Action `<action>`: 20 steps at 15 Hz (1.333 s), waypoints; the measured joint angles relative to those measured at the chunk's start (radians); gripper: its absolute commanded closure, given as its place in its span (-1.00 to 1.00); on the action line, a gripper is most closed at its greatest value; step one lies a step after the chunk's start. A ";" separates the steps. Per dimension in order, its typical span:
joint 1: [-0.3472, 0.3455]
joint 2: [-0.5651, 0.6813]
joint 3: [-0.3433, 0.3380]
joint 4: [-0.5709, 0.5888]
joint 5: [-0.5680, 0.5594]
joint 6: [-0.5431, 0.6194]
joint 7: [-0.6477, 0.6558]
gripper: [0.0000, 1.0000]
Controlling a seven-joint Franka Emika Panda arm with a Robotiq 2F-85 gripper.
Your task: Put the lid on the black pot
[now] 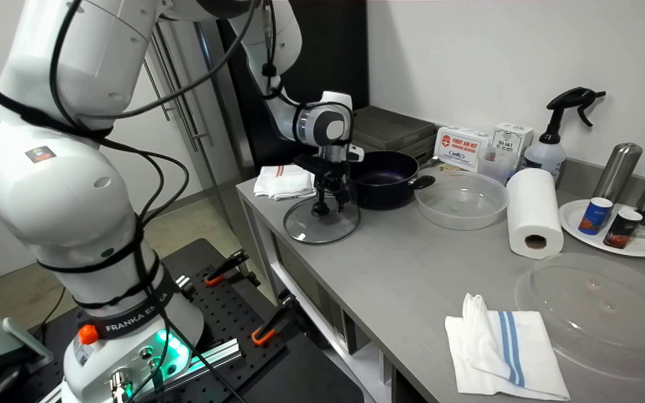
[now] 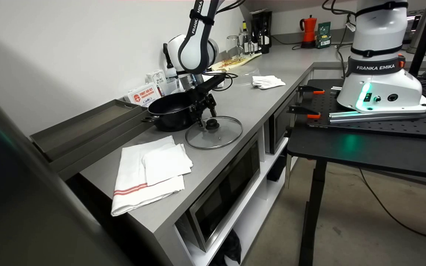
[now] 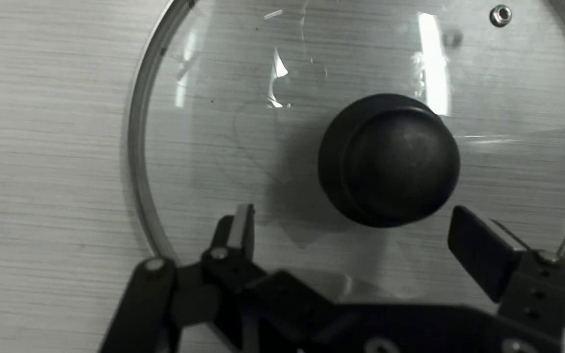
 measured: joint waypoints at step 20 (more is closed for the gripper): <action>0.010 -0.065 0.004 -0.138 0.000 0.010 -0.007 -1.00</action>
